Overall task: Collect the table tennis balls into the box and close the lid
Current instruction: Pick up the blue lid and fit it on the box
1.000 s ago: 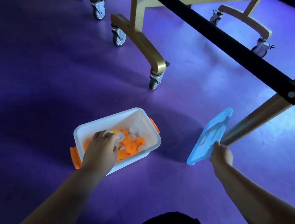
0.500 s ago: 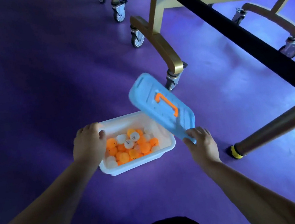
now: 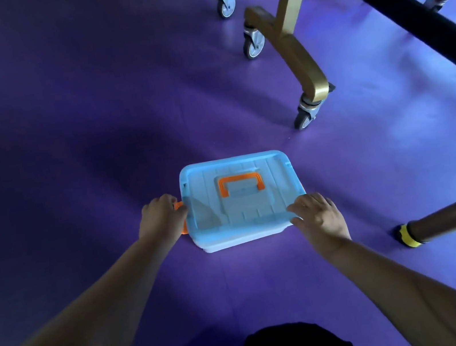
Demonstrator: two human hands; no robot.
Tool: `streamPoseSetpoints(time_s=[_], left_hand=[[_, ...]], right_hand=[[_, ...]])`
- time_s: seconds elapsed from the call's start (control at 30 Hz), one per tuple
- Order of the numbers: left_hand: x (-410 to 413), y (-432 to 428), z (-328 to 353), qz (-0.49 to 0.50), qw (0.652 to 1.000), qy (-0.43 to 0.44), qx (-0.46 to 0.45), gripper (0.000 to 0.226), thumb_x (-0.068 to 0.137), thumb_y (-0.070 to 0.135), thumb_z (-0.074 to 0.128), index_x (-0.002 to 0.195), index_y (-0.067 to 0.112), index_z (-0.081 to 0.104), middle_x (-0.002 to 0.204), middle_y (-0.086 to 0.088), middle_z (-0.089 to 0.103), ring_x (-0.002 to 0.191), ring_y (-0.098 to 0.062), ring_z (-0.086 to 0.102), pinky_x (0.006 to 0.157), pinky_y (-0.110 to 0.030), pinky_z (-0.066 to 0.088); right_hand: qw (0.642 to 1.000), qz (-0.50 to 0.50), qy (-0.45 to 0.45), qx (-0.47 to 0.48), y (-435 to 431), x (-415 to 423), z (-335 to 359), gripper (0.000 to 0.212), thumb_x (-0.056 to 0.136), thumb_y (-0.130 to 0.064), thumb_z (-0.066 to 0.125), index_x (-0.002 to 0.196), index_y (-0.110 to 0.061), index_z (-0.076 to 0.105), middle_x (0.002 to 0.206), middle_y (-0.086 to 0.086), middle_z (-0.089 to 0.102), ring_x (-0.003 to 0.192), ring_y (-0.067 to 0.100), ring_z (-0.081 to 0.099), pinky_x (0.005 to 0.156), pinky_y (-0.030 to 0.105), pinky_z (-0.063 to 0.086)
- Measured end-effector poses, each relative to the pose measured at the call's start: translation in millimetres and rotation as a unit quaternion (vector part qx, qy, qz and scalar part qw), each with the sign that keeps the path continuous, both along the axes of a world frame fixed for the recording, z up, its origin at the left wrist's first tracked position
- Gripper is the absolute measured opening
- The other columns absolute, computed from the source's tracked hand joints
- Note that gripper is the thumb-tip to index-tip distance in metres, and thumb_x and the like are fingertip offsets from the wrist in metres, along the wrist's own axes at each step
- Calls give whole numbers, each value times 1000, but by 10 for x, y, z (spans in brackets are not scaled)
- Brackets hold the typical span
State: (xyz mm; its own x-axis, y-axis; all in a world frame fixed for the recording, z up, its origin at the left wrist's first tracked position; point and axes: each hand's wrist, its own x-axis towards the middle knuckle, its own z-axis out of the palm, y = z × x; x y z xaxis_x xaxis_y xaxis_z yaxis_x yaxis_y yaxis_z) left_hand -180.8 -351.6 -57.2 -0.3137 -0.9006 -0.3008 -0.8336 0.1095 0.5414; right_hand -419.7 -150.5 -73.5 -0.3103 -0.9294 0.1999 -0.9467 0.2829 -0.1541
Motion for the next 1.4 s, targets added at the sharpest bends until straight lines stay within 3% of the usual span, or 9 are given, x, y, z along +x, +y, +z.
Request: streamPoseSetpoints(time_s=[0.27, 0.4, 0.47, 0.57, 0.67, 0.77, 1.03, 1.13, 1.4], left_hand=[[17, 12, -149, -20, 999, -34, 27, 43, 81, 35, 61, 117, 12, 55, 112, -10, 58, 109, -31, 48, 83, -40, 42], [23, -41, -177, 5, 994, 7, 113, 36, 77, 40, 62, 96, 10, 56, 89, -7, 61, 78, -26, 60, 64, -34, 45], [-8, -62, -164, 8, 990, 28, 141, 29, 71, 35, 61, 81, 9, 57, 73, -4, 60, 60, -20, 55, 56, -28, 42], [-49, -73, -178, 41, 985, 46, 163, 22, 67, 26, 67, 78, 7, 59, 66, -4, 59, 57, -20, 55, 57, -30, 48], [-96, -63, -163, 31, 993, 34, 112, 17, 65, 19, 68, 71, 10, 54, 65, -3, 56, 55, -20, 52, 49, -25, 41], [-135, 2, -170, 37, 997, 58, 35, 16, 65, 15, 66, 73, 13, 52, 78, -4, 54, 61, -17, 48, 45, -23, 31], [-172, 178, -237, 43, 993, 102, -28, 11, 78, 15, 53, 88, 19, 55, 66, 5, 54, 61, -16, 51, 48, -26, 33], [-218, 173, -271, 39, 994, 83, -56, 26, 82, 14, 47, 104, 23, 57, 70, 3, 56, 67, -22, 54, 53, -28, 35], [-242, 148, -304, 21, 996, 50, -78, 44, 87, 15, 44, 130, 21, 51, 73, 4, 53, 70, -18, 52, 62, -27, 37]], right_hand=[[999, 47, 5, -10, 35, -65, -42, 21, 77, -29, 59, 83, -14, 73, 86, 2, 67, 79, 24, 59, 64, 35, 55], [999, -14, -21, 23, -116, -80, -26, 50, 82, -50, 48, 109, -13, 68, 124, 8, 61, 113, 23, 51, 89, 41, 52], [990, -39, -63, 122, -216, -60, -38, 83, 82, -68, 34, 143, -12, 40, 155, 6, 28, 144, 21, 24, 115, 34, 24], [976, -33, -79, 201, -294, -12, -133, 117, 62, -86, -9, 152, -13, 6, 158, -2, -9, 140, 6, -18, 115, 24, -11], [975, -71, -138, 159, -304, 7, -138, 106, 69, -83, 12, 152, -16, 12, 161, -1, -1, 145, 8, -11, 118, 25, -2], [957, -194, -214, 21, -322, -22, -101, 78, 87, -50, 55, 149, -14, 25, 159, 5, 16, 145, 23, 14, 117, 36, 18], [790, -401, -460, -53, -424, -13, -216, 58, 89, -34, 60, 136, -8, 36, 120, 8, 49, 101, 25, 49, 77, 33, 43], [797, -394, -452, -78, -444, 3, -220, 43, 83, -34, 63, 117, -13, 47, 112, 8, 43, 91, 21, 46, 63, 27, 39], [846, -356, -392, -58, -456, 0, -164, 33, 92, -22, 56, 123, -11, 53, 107, 2, 38, 101, 27, 49, 74, 30, 41]])
